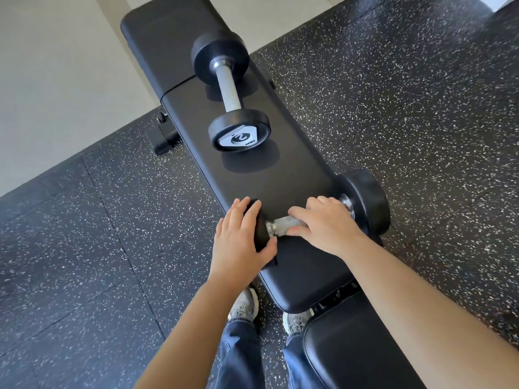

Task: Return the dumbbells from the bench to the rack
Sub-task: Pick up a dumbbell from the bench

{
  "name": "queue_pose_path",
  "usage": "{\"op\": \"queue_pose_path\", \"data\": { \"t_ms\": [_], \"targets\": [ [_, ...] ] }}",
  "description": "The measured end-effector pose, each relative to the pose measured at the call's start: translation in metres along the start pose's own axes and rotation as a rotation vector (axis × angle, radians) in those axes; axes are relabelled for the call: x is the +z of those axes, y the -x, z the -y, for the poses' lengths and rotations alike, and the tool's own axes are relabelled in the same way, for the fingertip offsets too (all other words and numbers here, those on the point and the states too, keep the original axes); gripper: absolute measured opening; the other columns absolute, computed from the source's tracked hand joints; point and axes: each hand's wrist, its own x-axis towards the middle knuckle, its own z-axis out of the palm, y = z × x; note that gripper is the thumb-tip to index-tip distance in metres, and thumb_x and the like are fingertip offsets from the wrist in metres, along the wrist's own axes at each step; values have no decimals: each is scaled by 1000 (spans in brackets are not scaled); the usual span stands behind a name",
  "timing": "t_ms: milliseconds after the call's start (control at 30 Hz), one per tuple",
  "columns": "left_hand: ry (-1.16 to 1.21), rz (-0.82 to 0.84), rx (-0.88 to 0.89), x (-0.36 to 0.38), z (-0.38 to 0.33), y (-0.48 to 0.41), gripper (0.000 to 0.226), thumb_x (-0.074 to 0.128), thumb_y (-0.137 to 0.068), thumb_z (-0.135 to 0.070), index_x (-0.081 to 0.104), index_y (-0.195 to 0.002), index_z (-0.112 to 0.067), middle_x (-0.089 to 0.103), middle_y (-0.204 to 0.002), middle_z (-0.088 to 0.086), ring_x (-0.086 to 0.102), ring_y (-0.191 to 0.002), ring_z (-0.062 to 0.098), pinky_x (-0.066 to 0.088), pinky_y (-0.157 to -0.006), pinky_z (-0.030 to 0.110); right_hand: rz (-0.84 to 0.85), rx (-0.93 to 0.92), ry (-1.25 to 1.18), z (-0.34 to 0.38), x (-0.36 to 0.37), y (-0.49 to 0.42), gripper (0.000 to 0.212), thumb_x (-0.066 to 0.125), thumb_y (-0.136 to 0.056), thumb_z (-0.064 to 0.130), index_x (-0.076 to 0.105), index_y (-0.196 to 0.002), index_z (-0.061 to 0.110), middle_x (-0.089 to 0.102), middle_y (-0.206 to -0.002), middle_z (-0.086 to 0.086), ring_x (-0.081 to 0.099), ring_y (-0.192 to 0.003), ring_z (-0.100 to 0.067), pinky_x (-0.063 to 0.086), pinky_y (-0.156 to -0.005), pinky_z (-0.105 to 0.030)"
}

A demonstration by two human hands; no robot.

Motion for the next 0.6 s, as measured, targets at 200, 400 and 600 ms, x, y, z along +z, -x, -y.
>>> {"op": "queue_pose_path", "data": {
  "t_ms": [200,400,600],
  "targets": [
    [86,31,70,-2,11,7,64,48,-72,-47,45,-132,-25,38,-143,7,43,-126,31,38,-100,44,166,109,-200,4,2,13,40,47,-86,57,53,-110,26,61,-93,-3,58,-94,-25,33,-68,-32],
    [267,-15,-18,9,5,32,59,48,-76,-46,29,-132,-46,24,-149,4,29,-128,7,40,-91,25,311,116,-263,4,-7,12,37,53,-83,57,54,-108,29,60,-81,0,55,-84,-23,30,-65,-30],
    [396,-58,-168,21,-11,39,73,64,-83,-15,21,-126,-55,22,-149,-2,27,-131,6,21,-89,-2,424,95,-361,1,-13,3,34,57,-83,49,52,-113,33,62,-89,2,55,-87,-22,36,-68,-31]
  ]
}}
